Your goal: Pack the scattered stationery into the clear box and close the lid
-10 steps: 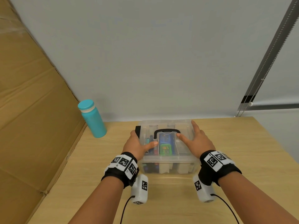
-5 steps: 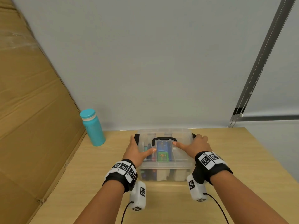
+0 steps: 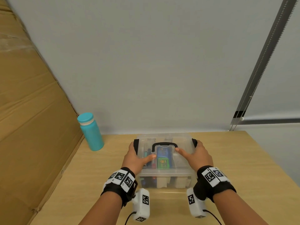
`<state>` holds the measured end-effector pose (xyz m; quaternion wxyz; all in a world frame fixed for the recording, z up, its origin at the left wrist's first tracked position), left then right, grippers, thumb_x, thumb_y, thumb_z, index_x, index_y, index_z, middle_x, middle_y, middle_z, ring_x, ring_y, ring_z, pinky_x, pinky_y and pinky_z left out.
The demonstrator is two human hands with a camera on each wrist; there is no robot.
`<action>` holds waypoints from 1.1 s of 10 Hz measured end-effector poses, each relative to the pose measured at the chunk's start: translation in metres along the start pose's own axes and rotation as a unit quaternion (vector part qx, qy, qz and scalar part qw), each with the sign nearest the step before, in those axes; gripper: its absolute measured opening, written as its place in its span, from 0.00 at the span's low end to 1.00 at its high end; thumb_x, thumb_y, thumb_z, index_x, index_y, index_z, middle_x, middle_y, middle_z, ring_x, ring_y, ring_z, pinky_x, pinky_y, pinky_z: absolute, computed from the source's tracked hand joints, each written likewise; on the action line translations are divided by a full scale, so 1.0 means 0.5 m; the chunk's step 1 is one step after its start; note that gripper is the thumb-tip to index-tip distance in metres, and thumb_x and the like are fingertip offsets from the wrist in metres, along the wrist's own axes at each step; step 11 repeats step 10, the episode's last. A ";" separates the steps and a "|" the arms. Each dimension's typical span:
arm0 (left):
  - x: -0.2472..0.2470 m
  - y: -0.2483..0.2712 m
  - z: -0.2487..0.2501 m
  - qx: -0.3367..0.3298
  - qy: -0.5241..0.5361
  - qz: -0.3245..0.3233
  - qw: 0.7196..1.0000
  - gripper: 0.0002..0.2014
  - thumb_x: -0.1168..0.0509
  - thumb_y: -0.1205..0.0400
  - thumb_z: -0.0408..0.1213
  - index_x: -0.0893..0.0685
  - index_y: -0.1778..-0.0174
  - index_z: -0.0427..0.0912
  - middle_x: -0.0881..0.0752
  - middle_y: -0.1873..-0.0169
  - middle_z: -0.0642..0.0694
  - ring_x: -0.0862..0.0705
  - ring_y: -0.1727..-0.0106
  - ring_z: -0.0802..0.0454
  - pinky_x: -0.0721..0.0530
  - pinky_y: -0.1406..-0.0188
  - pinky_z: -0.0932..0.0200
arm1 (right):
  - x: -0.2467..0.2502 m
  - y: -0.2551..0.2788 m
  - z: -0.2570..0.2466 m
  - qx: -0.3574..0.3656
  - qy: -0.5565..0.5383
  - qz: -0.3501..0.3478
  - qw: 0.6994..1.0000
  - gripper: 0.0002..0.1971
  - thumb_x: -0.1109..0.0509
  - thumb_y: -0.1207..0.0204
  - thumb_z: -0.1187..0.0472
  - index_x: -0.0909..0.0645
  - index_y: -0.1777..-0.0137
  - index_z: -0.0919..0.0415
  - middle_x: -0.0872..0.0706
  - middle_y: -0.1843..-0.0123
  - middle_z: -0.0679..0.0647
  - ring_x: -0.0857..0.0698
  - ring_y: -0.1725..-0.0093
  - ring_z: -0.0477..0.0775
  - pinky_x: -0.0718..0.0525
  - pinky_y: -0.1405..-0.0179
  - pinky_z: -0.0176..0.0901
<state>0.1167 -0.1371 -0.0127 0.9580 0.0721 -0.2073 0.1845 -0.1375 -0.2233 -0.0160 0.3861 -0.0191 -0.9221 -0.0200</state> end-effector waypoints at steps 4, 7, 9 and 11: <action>-0.003 0.000 -0.003 -0.005 0.003 0.013 1.000 0.44 0.20 0.33 0.46 0.36 0.25 0.50 0.22 0.45 0.56 0.21 0.44 0.54 0.20 0.44 0.57 | -0.012 -0.007 -0.009 0.036 0.089 -0.002 0.995 0.47 0.32 0.33 0.30 0.38 0.23 0.62 0.25 0.27 0.59 0.17 0.37 0.61 0.15 0.46 0.53; 0.007 0.006 -0.001 -0.020 -0.116 0.040 0.992 0.45 0.31 0.40 0.71 0.32 0.29 0.54 0.20 0.37 0.52 0.18 0.39 0.50 0.16 0.41 0.47 | -0.003 -0.003 -0.008 0.026 0.012 -0.008 1.000 0.49 0.28 0.37 0.30 0.36 0.23 0.60 0.26 0.27 0.57 0.20 0.34 0.60 0.17 0.40 0.55; 0.013 0.013 0.021 -0.003 -0.299 0.045 0.953 0.45 0.45 0.29 0.73 0.38 0.23 0.46 0.24 0.29 0.44 0.20 0.35 0.43 0.17 0.43 0.45 | 0.006 0.024 0.003 0.020 -0.142 -0.092 0.985 0.41 0.31 0.27 0.38 0.40 0.19 0.55 0.27 0.23 0.54 0.26 0.26 0.58 0.29 0.31 0.47; 0.018 0.036 0.017 -0.052 -0.314 0.056 0.947 0.41 0.50 0.22 0.69 0.43 0.19 0.47 0.38 0.19 0.44 0.31 0.23 0.44 0.27 0.27 0.42 | 0.015 0.085 0.042 0.013 -0.152 -0.135 0.979 0.45 0.44 0.27 0.28 0.51 0.15 0.51 0.39 0.16 0.54 0.34 0.20 0.58 0.36 0.22 0.55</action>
Point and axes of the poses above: each hand's wrist, its own y-axis away from the middle knuckle, its own x-axis out of the back of the hand, z = x × y, the point moved 7 cm from there along -y, towards the middle knuckle
